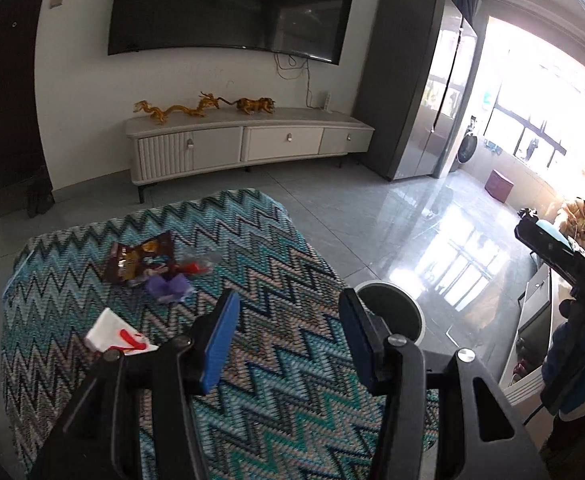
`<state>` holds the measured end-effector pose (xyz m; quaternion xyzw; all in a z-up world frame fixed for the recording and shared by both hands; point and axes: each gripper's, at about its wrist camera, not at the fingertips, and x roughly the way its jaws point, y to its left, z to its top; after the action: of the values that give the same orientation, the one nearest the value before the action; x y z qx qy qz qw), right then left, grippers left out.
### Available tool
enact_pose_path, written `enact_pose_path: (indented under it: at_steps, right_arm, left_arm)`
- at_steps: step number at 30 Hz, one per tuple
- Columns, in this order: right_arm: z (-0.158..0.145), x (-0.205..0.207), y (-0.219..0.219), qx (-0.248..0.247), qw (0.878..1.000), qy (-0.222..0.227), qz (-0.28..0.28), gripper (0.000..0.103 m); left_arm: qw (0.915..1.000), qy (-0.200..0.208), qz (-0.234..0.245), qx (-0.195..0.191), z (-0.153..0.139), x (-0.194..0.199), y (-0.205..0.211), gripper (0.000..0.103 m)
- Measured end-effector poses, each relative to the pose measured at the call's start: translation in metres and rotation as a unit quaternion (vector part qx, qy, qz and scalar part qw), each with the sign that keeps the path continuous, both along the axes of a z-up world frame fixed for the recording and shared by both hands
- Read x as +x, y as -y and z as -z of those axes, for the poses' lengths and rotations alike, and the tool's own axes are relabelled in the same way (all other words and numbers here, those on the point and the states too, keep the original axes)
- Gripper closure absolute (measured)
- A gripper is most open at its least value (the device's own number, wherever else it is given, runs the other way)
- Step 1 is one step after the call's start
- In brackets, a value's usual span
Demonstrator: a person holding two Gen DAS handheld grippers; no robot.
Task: Collect trash
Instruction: 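Move both open tools back toward the table, then grasp the red-white paper cup with the left tool while the right tool grasps the purple glove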
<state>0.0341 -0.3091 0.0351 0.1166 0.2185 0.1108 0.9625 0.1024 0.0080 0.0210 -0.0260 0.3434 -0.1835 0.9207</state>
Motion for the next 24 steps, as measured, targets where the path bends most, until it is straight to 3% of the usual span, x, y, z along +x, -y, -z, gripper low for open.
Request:
enact_pose_path:
  at_steps: [7, 14, 20, 24]
  right_arm:
    - [-0.017, -0.011, -0.047, -0.015, 0.999, 0.018, -0.038, 0.051]
    - [-0.02, -0.009, -0.084, -0.024, 0.997, 0.02, -0.073, 0.048]
    - [-0.007, 0.004, -0.11, -0.034, 0.995, 0.004, -0.098, 0.048]
    - [0.009, 0.016, -0.124, -0.035, 0.993, -0.017, -0.11, 0.048]
  left_arm:
    - [0.9978, 0.011, -0.063, -0.017, -0.002, -0.031, -0.088, 0.051]
    - [0.9914, -0.006, -0.124, -0.041, 0.018, -0.046, -0.161, 0.047]
    - [0.9861, -0.05, -0.139, -0.077, 0.05, -0.039, -0.188, 0.045]
    - [0.9795, -0.098, -0.13, -0.119, 0.079, -0.024, -0.184, 0.045]
